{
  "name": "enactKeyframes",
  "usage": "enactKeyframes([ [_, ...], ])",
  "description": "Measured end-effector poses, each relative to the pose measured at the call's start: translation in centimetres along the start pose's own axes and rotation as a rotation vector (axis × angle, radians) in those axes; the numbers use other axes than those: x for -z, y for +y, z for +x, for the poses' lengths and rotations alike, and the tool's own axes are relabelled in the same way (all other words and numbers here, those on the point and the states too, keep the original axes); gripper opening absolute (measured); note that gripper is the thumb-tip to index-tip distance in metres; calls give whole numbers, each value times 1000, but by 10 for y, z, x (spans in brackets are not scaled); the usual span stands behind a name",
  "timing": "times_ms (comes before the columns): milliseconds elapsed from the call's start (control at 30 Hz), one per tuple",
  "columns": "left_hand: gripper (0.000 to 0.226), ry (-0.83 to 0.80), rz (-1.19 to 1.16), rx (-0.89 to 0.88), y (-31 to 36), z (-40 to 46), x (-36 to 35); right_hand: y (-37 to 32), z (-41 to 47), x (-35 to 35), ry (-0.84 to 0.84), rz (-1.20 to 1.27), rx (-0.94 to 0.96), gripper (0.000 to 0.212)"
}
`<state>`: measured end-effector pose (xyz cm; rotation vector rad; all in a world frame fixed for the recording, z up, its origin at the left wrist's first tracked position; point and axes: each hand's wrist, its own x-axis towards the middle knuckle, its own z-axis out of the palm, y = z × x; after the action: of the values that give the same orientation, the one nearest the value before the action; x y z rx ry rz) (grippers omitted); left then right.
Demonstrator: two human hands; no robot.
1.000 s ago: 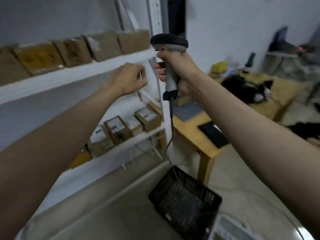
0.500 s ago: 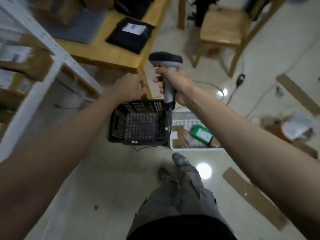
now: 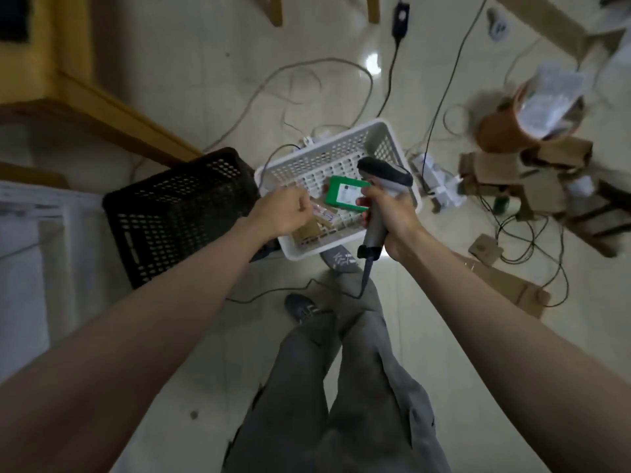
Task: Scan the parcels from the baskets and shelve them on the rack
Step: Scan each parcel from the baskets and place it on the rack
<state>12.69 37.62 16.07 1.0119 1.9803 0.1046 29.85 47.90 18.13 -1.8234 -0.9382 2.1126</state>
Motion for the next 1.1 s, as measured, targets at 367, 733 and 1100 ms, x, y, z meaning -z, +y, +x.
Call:
enactKeyframes([
  [367, 14, -186, 37, 71, -32, 214, -164, 102, 193, 74, 154, 114, -224, 7],
  [733, 88, -66, 269, 27, -80, 383, -265, 181, 325, 82, 79, 193, -259, 10],
  [1100, 118, -24, 473, 27, -123, 482, -322, 214, 375, 91, 12, 216, -244, 6],
])
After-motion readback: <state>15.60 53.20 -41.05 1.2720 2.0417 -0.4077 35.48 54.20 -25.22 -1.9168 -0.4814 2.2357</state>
